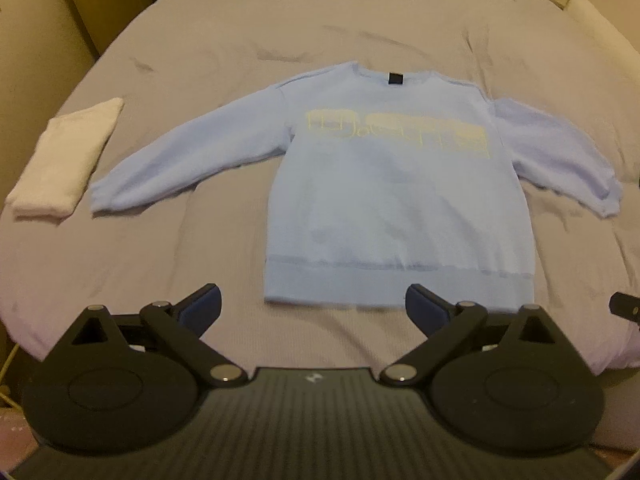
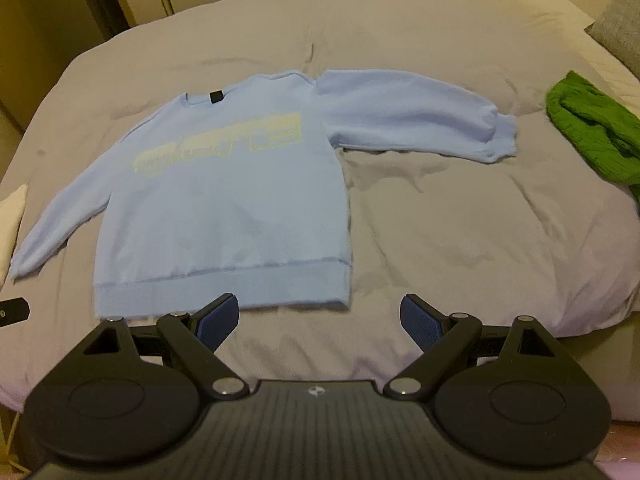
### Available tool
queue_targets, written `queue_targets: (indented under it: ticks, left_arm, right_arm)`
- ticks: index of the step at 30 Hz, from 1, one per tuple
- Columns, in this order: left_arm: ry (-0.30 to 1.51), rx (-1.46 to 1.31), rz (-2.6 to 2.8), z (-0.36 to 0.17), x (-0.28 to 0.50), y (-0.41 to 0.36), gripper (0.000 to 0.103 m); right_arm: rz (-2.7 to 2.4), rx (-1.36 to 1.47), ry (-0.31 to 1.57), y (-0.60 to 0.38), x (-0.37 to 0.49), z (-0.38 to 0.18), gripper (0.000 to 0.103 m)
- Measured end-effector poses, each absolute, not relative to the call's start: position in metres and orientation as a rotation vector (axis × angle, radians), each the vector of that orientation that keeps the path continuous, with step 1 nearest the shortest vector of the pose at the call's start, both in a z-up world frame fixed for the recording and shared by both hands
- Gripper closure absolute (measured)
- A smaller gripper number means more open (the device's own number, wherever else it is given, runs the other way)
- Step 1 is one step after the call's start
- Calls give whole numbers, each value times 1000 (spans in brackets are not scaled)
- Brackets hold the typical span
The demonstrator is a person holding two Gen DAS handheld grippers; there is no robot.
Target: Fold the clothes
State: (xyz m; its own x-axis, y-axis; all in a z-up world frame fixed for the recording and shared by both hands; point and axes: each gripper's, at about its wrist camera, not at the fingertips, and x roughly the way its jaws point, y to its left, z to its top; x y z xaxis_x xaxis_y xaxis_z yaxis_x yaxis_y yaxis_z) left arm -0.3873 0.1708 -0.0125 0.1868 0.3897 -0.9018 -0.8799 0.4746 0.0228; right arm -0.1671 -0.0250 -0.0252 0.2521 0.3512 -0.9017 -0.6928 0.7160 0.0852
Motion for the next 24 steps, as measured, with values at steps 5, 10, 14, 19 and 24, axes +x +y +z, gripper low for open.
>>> queue_targets:
  ticks: [5, 10, 14, 19, 24]
  left_arm:
    - [1014, -646, 944, -27, -384, 238, 6]
    - [952, -772, 946, -54, -404, 297, 6]
    - [880, -993, 1023, -103, -450, 344, 13]
    - [740, -1280, 1172, -172, -530, 405, 18]
    - [512, -1452, 1314, -217, -595, 453, 18]
  right_arm:
    - [723, -355, 1135, 29, -150, -34, 13]
    - [765, -298, 1173, 72, -141, -51, 13]
    - [718, -289, 1246, 101, -135, -88, 13]
    - [625, -324, 1355, 131, -132, -138, 13]
    - [564, -375, 1376, 155, -133, -169, 13]
